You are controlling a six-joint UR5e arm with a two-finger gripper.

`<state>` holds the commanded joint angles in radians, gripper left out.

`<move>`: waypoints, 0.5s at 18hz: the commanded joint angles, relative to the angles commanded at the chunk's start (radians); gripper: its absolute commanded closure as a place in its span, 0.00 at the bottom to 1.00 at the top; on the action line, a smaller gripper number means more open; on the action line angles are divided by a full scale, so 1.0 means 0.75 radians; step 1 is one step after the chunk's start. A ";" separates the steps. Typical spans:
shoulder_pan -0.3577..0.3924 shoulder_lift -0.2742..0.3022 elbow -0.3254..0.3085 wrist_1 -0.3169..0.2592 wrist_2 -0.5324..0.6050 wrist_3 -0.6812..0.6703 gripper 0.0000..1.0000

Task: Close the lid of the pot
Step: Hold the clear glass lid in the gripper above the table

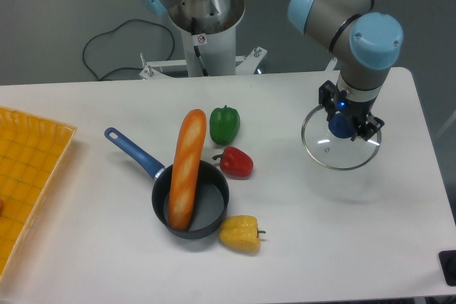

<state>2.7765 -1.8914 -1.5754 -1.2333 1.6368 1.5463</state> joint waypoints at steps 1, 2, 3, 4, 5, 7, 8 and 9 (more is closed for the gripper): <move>0.000 0.000 0.000 0.002 0.000 0.000 0.64; 0.000 0.000 0.000 0.004 -0.002 0.000 0.64; 0.000 0.000 0.004 0.006 -0.002 -0.002 0.64; -0.002 -0.002 0.008 0.008 0.000 -0.004 0.64; -0.002 -0.002 0.008 0.008 0.000 -0.006 0.64; -0.006 0.000 0.008 0.008 -0.002 -0.008 0.64; -0.012 0.000 0.008 0.006 -0.002 -0.020 0.64; -0.043 0.002 0.008 0.002 0.000 -0.049 0.64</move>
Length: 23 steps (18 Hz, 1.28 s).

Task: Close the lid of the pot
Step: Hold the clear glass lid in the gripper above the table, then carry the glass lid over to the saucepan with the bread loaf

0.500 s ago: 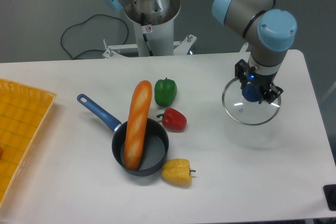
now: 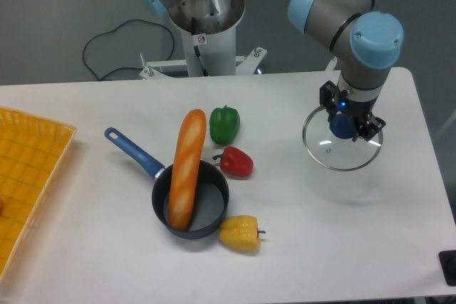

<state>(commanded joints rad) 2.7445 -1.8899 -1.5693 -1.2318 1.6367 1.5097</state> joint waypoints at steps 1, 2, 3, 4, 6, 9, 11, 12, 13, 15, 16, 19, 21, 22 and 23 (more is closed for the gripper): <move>-0.017 0.002 0.000 -0.002 0.000 -0.033 0.64; -0.035 0.012 0.000 -0.002 0.000 -0.069 0.64; -0.059 0.016 0.000 0.000 0.000 -0.106 0.64; -0.082 0.018 0.000 -0.002 0.000 -0.133 0.64; -0.123 0.020 -0.004 -0.004 0.000 -0.182 0.64; -0.182 0.047 -0.016 -0.016 0.000 -0.241 0.64; -0.217 0.057 -0.018 -0.041 -0.014 -0.282 0.64; -0.237 0.059 -0.018 -0.043 -0.018 -0.307 0.64; -0.260 0.059 -0.018 -0.043 -0.020 -0.335 0.64; -0.311 0.057 -0.014 -0.039 -0.022 -0.407 0.64; -0.338 0.055 -0.014 -0.039 -0.022 -0.438 0.64; -0.391 0.057 -0.014 -0.037 -0.065 -0.513 0.64; -0.419 0.059 -0.010 -0.039 -0.080 -0.550 0.64; -0.440 0.059 -0.010 -0.037 -0.080 -0.565 0.64; -0.454 0.059 -0.006 -0.037 -0.082 -0.585 0.64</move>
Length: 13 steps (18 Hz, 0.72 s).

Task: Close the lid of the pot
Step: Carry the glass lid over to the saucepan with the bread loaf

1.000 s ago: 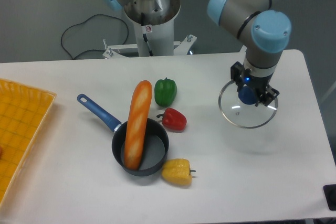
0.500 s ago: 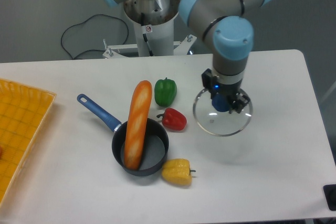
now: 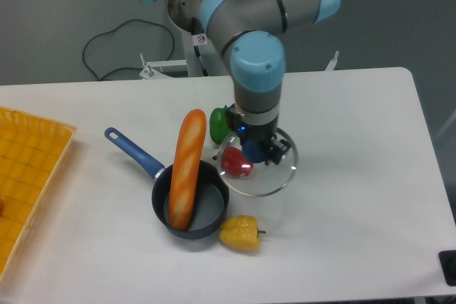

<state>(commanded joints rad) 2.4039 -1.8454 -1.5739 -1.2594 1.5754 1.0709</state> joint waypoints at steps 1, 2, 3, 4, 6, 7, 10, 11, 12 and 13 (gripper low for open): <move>-0.010 -0.002 0.006 0.000 0.002 -0.020 0.64; -0.023 -0.004 0.012 0.000 0.002 -0.037 0.64; -0.037 -0.012 0.024 -0.002 0.002 -0.049 0.64; -0.047 -0.016 0.029 -0.004 0.002 -0.065 0.64; -0.061 -0.018 0.031 -0.004 0.002 -0.090 0.64; -0.074 -0.020 0.033 -0.008 0.002 -0.090 0.64; -0.092 -0.022 0.045 -0.049 0.000 -0.127 0.64; -0.104 -0.025 0.053 -0.077 -0.004 -0.139 0.64; -0.111 -0.033 0.067 -0.110 -0.026 -0.164 0.64; -0.111 -0.039 0.080 -0.145 -0.053 -0.186 0.64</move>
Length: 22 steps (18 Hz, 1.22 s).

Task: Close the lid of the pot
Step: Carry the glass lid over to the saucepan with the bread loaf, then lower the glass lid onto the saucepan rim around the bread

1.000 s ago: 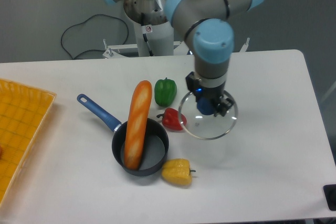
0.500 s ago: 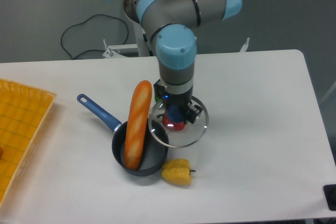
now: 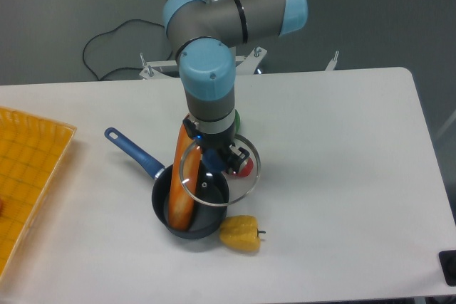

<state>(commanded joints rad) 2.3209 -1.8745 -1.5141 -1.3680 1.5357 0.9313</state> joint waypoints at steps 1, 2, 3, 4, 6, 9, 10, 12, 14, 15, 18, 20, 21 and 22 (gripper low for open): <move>0.000 -0.006 0.008 -0.025 -0.023 -0.022 0.64; -0.002 -0.010 0.008 -0.033 -0.031 -0.039 0.64; -0.004 -0.012 0.008 -0.035 -0.035 -0.053 0.64; -0.004 -0.012 0.008 -0.035 -0.041 -0.066 0.64; -0.004 -0.018 0.012 -0.035 -0.086 -0.094 0.64; 0.000 -0.029 0.029 -0.035 -0.121 -0.135 0.64; 0.000 -0.035 0.035 -0.035 -0.121 -0.141 0.64; 0.002 -0.045 0.049 -0.039 -0.121 -0.145 0.64; 0.004 -0.055 0.057 -0.037 -0.121 -0.143 0.64; 0.006 -0.065 0.061 -0.037 -0.121 -0.143 0.64; 0.008 -0.090 0.061 -0.035 -0.119 -0.145 0.64; 0.010 -0.096 0.061 -0.035 -0.119 -0.145 0.64; 0.008 -0.098 0.061 -0.035 -0.119 -0.145 0.64; 0.008 -0.100 0.061 -0.035 -0.119 -0.147 0.64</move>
<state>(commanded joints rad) 2.3270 -1.9497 -1.4680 -1.3944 1.4465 0.8207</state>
